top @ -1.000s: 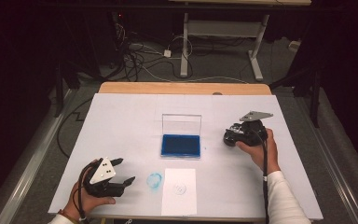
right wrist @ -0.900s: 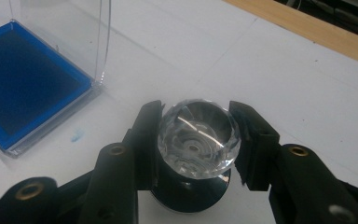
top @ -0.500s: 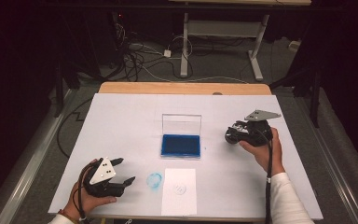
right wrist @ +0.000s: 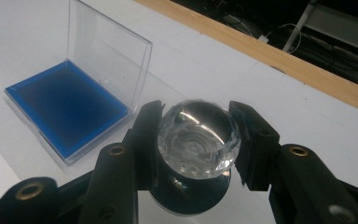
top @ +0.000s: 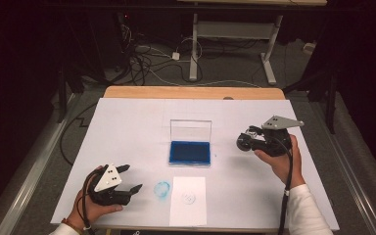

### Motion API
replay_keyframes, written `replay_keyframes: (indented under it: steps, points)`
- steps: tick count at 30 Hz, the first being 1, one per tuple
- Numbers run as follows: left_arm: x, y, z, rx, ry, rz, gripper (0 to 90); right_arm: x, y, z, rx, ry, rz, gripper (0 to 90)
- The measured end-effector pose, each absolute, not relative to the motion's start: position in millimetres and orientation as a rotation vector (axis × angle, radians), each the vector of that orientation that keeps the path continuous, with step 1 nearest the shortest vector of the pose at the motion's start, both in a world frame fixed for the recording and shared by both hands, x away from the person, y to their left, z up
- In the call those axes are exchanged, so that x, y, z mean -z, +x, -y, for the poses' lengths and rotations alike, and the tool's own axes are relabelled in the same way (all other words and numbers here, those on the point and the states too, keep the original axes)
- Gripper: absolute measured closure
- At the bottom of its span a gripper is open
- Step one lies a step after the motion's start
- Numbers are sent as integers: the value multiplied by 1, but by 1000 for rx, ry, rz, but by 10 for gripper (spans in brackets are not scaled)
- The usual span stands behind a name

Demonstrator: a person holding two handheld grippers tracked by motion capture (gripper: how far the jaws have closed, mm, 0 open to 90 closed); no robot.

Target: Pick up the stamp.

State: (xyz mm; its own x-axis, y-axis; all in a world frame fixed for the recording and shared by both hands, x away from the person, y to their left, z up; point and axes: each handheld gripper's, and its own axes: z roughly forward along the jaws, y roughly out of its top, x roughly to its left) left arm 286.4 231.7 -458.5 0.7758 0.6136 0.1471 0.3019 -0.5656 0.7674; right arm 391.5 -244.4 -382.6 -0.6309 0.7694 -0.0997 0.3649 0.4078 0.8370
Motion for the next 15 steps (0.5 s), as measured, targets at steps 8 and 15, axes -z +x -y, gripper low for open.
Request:
replay_keyframes:
  steps: [8,15]
  points:
    - [460,287,-232,-516,2205,-677,236,376,385,244,-1155,944,-2178,572]
    - [460,287,-232,-519,2205,-675,236,372,379,237,-1172,901,-2191,572]
